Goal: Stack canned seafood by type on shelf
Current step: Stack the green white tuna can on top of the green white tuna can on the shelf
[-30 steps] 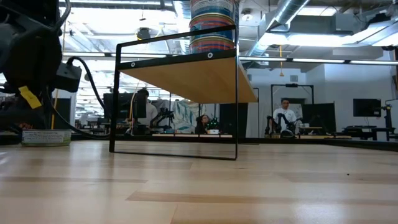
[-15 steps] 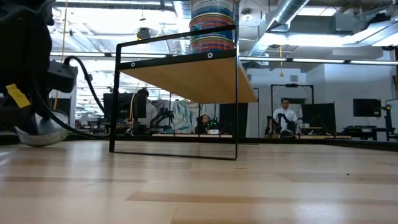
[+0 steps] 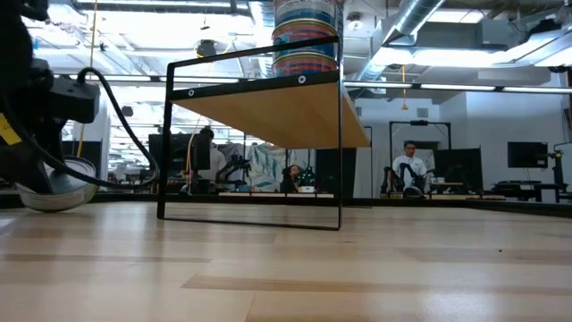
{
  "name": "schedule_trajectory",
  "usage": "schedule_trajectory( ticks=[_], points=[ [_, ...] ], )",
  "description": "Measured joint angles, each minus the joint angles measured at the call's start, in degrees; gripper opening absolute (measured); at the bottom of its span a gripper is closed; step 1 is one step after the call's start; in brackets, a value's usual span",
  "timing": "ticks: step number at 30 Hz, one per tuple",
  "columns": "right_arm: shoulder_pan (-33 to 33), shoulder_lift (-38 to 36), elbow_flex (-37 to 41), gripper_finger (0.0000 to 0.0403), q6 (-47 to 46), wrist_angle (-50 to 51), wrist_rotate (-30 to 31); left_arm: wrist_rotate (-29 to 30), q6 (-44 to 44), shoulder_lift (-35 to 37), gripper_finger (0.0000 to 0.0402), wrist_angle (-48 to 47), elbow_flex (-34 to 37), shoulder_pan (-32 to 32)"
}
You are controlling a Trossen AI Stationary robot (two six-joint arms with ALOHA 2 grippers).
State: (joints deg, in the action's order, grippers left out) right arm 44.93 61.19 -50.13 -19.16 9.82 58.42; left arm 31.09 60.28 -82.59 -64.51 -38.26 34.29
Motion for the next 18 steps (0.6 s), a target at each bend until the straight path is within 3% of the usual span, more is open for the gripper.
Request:
schedule_trajectory(
  ticks=[10, 18],
  points=[
    [0.0, 0.0, 0.0, 0.0276, -0.3, 0.0, 0.0, -1.1, 0.1, 0.0, 0.0184, 2.7, 0.0, 4.9],
    [0.0, 0.0, 0.0, 0.0276, -0.4, 0.0, 0.0, -0.8, -5.3, 0.1, 0.0169, 5.9, -0.1, 7.7]
  ],
)
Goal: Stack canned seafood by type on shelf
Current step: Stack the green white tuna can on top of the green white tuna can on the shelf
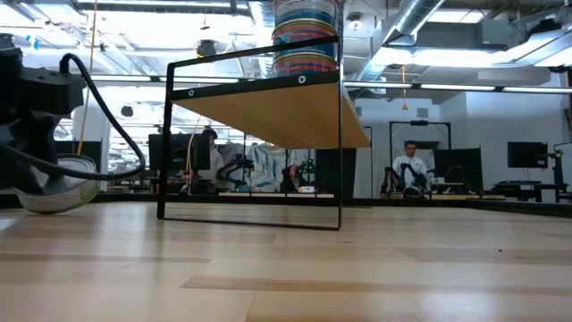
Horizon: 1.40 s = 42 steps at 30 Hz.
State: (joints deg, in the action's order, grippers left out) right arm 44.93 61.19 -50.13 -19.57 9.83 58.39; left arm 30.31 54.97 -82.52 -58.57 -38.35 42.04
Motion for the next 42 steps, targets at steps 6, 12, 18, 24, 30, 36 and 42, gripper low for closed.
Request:
schedule_trajectory(
  ticks=[6, 12, 18, 24, 30, 36, 42],
  points=[
    [0.0, 0.0, 0.0, 0.0276, 0.0, 0.2, 0.0, -8.0, -5.0, -0.1, 0.0169, 6.1, 0.3, 2.0],
    [0.0, 0.0, 0.0, 0.0276, 0.0, 0.5, 0.0, -7.6, -4.8, -0.1, 0.0169, 5.8, 0.2, 3.2],
    [0.0, 0.0, 0.0, 0.0276, 0.0, 0.5, 0.0, -8.3, -3.8, -0.1, 0.0169, 5.3, -0.1, 3.1],
    [0.0, 0.0, 0.0, 0.0276, 0.0, 0.5, 0.0, -10.5, -3.4, -0.1, 0.0169, 3.9, -2.4, 3.1],
    [0.0, 0.0, 0.0, 0.0276, 0.0, 0.5, 0.0, -15.7, -9.5, -0.1, 0.0169, 7.3, -8.2, 3.1],
    [0.0, 0.0, 0.4, 0.0276, -0.3, -0.2, 0.0, -15.8, -10.3, -0.1, 0.0169, -0.5, -14.0, -2.3],
    [-1.3, 0.0, 1.7, 0.0276, -0.3, -0.4, 0.0, -17.6, -28.5, -0.1, 0.0191, -0.6, -14.8, -6.5]
  ],
)
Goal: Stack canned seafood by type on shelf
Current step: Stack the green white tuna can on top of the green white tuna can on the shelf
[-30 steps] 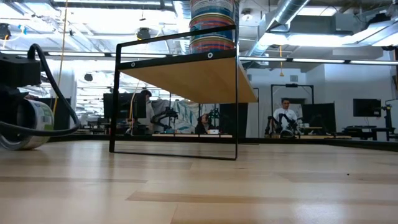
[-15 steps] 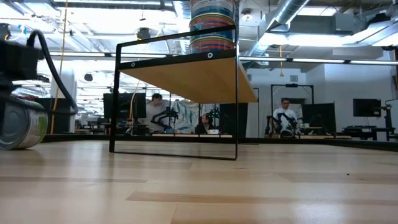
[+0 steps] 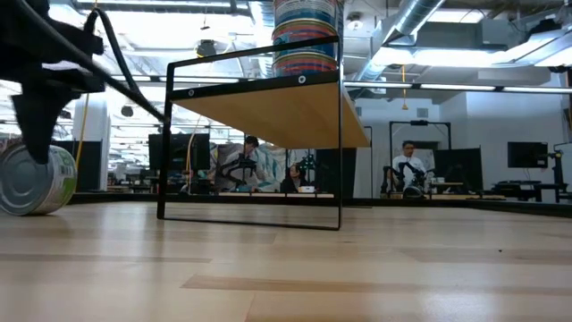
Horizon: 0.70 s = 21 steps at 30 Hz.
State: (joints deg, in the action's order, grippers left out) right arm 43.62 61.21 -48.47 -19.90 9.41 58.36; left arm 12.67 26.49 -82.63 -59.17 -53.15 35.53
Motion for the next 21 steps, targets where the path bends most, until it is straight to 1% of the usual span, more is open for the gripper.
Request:
schedule_trajectory(
  ticks=[2, 8, 12, 15, 18, 21],
  points=[
    [-0.4, 0.0, 0.0, 0.0276, 0.0, 0.0, 0.0, 0.2, -2.6, 0.0, 0.0208, -0.2, 0.0, -0.9],
    [-0.7, 0.0, 0.0, 0.0276, 0.3, -0.1, 0.0, 2.4, -4.7, 0.0, 0.0255, -0.6, 0.0, -1.5],
    [-0.7, 0.0, 0.0, 0.0276, 0.0, -0.1, 0.0, 5.6, -4.7, 0.0, 0.0280, -5.0, -1.7, -2.1],
    [-0.7, 0.0, 0.0, 0.0276, 0.0, -0.4, 0.0, 5.7, -4.0, 0.0, 0.0291, -8.2, -2.5, -3.5],
    [-0.7, 0.0, 0.0, 0.0276, 0.2, -0.7, 0.0, 3.2, -4.4, 0.0, 0.0292, -9.6, -2.0, -6.4],
    [-0.7, 0.0, 0.0, 0.0276, 0.3, -0.9, 0.0, 3.1, -7.4, 0.0, 0.0293, -9.5, -1.3, -9.1]
  ],
)
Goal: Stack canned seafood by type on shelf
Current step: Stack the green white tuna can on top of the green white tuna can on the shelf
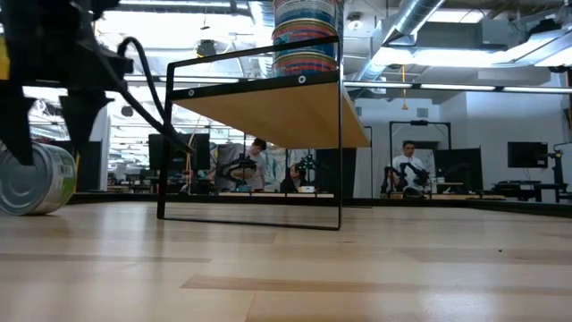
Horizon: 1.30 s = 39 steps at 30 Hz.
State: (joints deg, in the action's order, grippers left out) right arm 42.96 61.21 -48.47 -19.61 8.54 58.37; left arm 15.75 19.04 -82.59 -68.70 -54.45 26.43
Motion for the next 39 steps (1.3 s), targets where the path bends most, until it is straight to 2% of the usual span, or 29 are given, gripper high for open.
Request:
schedule_trajectory(
  ticks=[4, 10, 17, 21, 27, 29, 32, 39],
  points=[
    [0.0, 0.0, 0.0, 0.0276, 0.2, 0.0, 0.0, 1.0, -4.6, 0.0, 0.0293, -0.4, 0.1, -2.6],
    [0.0, 0.0, 0.0, 0.0276, 0.2, 0.0, 0.0, -6.8, -5.6, 0.0, 0.0293, -3.0, 1.5, -7.1],
    [0.0, 0.0, 0.0, 0.0276, 0.4, 0.0, -1.2, -8.4, -9.5, 0.0, 0.0284, -0.2, 6.3, -8.7],
    [-0.1, 0.0, 0.0, 0.0276, 0.6, 0.0, -1.3, -9.5, -9.0, 0.0, 0.0236, -0.5, 6.5, -7.4],
    [-0.4, 0.0, 0.0, 0.0276, -0.2, 0.0, -1.5, -12.1, -1.5, 0.0, 0.0122, -1.2, 4.3, -4.9],
    [-0.4, 0.1, 0.0, 0.0276, -2.0, 0.5, -3.2, -14.6, 3.5, 0.0, 0.0122, -0.9, 2.4, -3.9],
    [-0.3, 1.9, 0.0, 0.0276, -3.0, 1.1, -8.0, -17.3, 10.0, 0.0, 0.0122, 3.1, -0.4, -1.0],
    [-0.3, 5.0, 0.0, 0.0276, -2.5, 3.2, -7.9, -15.3, 10.0, 0.0, 0.0122, 23.7, -4.6, 8.0]
  ],
)
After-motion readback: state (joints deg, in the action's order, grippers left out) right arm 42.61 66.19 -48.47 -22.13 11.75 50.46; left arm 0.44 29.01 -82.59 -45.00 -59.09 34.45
